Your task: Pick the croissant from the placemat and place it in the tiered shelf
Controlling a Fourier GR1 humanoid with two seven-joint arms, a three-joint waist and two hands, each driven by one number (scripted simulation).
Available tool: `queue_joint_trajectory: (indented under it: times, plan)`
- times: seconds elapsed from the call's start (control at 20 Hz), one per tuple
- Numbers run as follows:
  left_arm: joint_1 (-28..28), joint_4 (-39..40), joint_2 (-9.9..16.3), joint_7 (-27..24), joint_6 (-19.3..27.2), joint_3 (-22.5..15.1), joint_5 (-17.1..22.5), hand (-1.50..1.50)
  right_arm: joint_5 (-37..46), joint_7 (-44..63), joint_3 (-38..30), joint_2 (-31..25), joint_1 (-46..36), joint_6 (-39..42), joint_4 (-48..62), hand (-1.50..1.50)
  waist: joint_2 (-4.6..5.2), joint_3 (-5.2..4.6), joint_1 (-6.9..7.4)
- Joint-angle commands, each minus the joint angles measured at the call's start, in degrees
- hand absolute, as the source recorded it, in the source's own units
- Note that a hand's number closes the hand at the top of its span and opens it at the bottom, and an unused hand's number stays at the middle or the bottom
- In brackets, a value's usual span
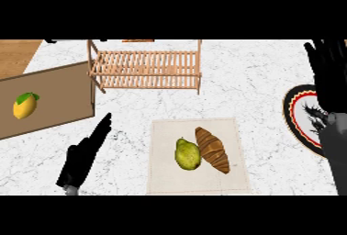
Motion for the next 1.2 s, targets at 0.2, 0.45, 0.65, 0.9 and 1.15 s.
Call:
queue_joint_trajectory:
  times: [0.2,0.45,0.65,0.9,1.15]
  plan:
    - [-1.1,4.4,0.3,5.5,2.3,10.5,6.9,0.0,2.5,-13.1,2.3,-7.9,7.4,17.6,-1.7,1.5,1.41,-1.52,1.01]
    - [-2.0,8.1,-0.3,6.7,-0.4,12.6,10.9,0.0,14.0,-11.6,6.7,-9.3,10.4,13.9,15.3,1.5,1.96,-1.54,2.48]
    - [-3.6,13.2,-2.2,4.1,-1.0,13.6,10.5,0.0,11.1,-25.7,3.9,-11.6,9.1,26.6,23.6,-1.5,1.58,-1.54,1.71]
    - [-4.1,10.6,-1.5,7.9,-1.0,14.2,10.9,0.0,13.6,-27.5,8.0,-15.0,11.8,35.3,17.5,-1.5,1.25,-1.59,1.28]
    - [-3.5,13.7,-1.9,5.5,-1.9,14.8,10.1,0.0,9.2,-11.1,9.5,-17.7,11.5,39.8,0.9,-1.5,1.04,-1.71,0.68]
